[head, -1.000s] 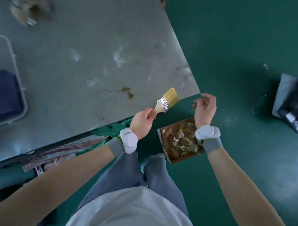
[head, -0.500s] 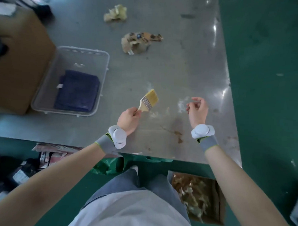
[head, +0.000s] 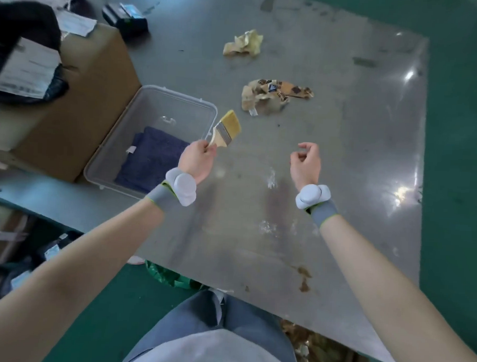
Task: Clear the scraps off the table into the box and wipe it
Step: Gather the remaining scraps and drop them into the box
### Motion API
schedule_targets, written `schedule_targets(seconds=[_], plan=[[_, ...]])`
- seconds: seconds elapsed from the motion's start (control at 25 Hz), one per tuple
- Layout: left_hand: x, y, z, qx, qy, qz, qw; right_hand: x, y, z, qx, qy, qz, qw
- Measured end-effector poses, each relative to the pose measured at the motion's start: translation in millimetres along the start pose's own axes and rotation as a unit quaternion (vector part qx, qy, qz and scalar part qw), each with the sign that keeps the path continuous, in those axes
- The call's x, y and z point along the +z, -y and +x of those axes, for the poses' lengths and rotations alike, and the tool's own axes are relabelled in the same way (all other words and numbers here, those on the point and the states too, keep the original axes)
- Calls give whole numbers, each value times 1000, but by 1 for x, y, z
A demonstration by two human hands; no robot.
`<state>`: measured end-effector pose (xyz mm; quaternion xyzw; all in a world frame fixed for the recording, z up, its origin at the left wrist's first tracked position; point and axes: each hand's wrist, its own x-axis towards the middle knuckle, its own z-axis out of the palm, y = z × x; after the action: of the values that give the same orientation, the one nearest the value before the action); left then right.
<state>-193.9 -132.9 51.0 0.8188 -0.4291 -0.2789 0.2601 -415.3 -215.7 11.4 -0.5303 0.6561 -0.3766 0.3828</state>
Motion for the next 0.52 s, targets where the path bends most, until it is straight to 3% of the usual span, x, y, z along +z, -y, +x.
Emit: schedule_targets(seconds=[0.2,0.32,0.52], plan=[[11,-24,80,-46,-14,27,998,41,14,76,-43,57,-88,994],[17,-33,120,-65,-35,47,996,67,24,124,-93,68,-214,970],[18,-36,187,-90,-48,85,991,118,45,195,-135,166,-306,928]])
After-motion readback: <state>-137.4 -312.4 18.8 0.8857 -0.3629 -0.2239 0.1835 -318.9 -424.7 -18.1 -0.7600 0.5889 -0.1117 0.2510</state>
